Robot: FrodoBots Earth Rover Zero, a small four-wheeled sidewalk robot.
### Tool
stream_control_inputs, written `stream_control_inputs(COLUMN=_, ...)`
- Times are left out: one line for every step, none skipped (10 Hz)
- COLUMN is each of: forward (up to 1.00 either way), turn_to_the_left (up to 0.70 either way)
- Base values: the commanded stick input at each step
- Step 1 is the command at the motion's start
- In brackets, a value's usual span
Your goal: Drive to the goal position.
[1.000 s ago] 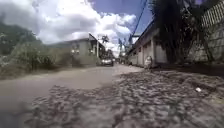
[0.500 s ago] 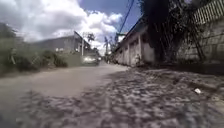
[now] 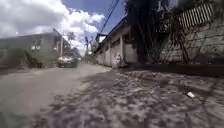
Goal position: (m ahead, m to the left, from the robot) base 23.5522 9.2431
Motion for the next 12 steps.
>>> stream_control_inputs(forward=1.0, turn_to_the_left=0.0)
stream_control_inputs(forward=1.0, turn_to_the_left=0.0)
stream_control_inputs(forward=1.0, turn_to_the_left=0.0)
stream_control_inputs(forward=1.0, turn_to_the_left=0.0)
stream_control_inputs(forward=1.0, turn_to_the_left=0.0)
stream_control_inputs(forward=1.0, turn_to_the_left=0.0)
stream_control_inputs(forward=1.0, turn_to_the_left=0.0)
stream_control_inputs(forward=1.0, turn_to_the_left=0.0)
stream_control_inputs(forward=1.0, turn_to_the_left=0.0)
stream_control_inputs(forward=1.0, turn_to_the_left=0.0)
stream_control_inputs(forward=1.0, turn_to_the_left=0.0)
stream_control_inputs(forward=1.0, turn_to_the_left=0.0)
